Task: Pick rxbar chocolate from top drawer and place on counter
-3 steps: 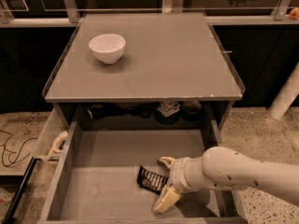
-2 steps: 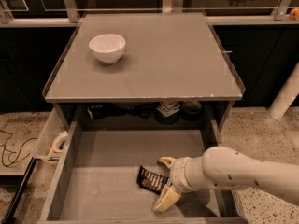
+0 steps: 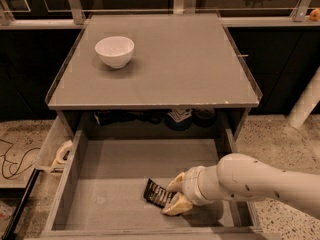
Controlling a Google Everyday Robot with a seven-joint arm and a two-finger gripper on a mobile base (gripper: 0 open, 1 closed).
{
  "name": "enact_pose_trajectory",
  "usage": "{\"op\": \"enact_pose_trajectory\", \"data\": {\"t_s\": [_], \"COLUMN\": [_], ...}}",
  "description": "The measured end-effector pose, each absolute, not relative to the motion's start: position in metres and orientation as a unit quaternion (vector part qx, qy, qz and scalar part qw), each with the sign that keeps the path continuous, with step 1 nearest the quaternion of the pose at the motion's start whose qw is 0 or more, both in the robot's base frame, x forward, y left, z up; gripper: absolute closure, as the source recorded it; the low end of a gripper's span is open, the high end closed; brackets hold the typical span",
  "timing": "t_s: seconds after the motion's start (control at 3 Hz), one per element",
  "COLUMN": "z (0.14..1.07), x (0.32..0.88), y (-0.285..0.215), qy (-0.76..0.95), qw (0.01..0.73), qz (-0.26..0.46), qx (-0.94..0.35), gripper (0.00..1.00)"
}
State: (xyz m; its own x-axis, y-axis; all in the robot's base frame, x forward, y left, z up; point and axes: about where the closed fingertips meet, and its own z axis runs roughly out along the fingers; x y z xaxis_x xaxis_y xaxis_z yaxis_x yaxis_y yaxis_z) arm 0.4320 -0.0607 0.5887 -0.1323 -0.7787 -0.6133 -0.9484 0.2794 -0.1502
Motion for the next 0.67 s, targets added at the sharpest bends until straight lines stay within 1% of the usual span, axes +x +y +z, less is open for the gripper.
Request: {"op": "enact_pose_trajectory", "data": {"t_s": [0.67], "z": [0.604], "x": [0.427], "y": [-0.061], "qy": [0.730], "qw": [0.311], "qz": [0.142], "qx": [-0.591], "gripper": [1.00]}}
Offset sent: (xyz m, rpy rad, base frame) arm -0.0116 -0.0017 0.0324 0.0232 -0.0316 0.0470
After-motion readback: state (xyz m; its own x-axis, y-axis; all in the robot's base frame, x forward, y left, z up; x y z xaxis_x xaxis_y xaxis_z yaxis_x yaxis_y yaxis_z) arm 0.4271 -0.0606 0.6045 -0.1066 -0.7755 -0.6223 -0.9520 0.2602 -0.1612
